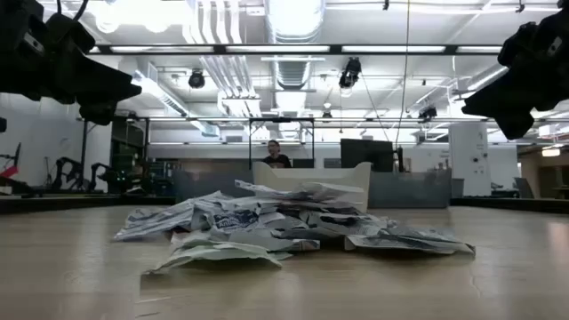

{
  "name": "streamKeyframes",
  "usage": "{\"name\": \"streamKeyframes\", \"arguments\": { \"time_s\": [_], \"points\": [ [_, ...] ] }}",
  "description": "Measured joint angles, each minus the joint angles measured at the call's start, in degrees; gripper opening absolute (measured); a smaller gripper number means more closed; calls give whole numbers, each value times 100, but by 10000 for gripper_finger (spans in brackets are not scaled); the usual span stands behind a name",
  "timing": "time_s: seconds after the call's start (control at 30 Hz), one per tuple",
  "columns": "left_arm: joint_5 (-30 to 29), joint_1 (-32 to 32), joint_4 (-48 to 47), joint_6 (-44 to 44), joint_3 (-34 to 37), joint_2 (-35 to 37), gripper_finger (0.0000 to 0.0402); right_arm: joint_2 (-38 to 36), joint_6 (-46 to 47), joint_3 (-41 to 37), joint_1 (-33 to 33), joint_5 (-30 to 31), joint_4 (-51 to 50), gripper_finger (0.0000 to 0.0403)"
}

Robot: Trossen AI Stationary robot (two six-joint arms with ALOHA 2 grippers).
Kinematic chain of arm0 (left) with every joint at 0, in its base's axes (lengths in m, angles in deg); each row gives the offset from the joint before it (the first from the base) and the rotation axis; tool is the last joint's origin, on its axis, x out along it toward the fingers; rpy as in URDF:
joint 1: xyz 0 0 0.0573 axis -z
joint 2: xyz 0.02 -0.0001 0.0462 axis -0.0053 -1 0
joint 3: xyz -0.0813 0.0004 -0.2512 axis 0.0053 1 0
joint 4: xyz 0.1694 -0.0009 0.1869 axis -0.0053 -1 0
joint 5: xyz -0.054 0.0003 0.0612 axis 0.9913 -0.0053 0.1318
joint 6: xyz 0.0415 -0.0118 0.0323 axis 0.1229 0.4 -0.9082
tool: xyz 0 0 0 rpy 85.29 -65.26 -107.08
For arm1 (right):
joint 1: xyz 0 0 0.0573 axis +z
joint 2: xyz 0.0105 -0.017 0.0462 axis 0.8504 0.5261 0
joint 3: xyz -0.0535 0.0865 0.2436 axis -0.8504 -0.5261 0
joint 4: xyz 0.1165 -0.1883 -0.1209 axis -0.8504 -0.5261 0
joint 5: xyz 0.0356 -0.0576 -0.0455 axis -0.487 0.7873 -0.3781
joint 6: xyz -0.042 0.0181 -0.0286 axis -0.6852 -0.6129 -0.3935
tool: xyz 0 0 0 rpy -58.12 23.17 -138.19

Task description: Pick & Place First Aid Supplies

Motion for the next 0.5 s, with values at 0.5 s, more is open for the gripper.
{"name": "streamKeyframes", "arguments": {
  "time_s": [0.5],
  "points": [
    [2, -2, -2, 2, 0, 0, 124, -1, -1, 1, 1, 1, 0, 81]
  ]
}}
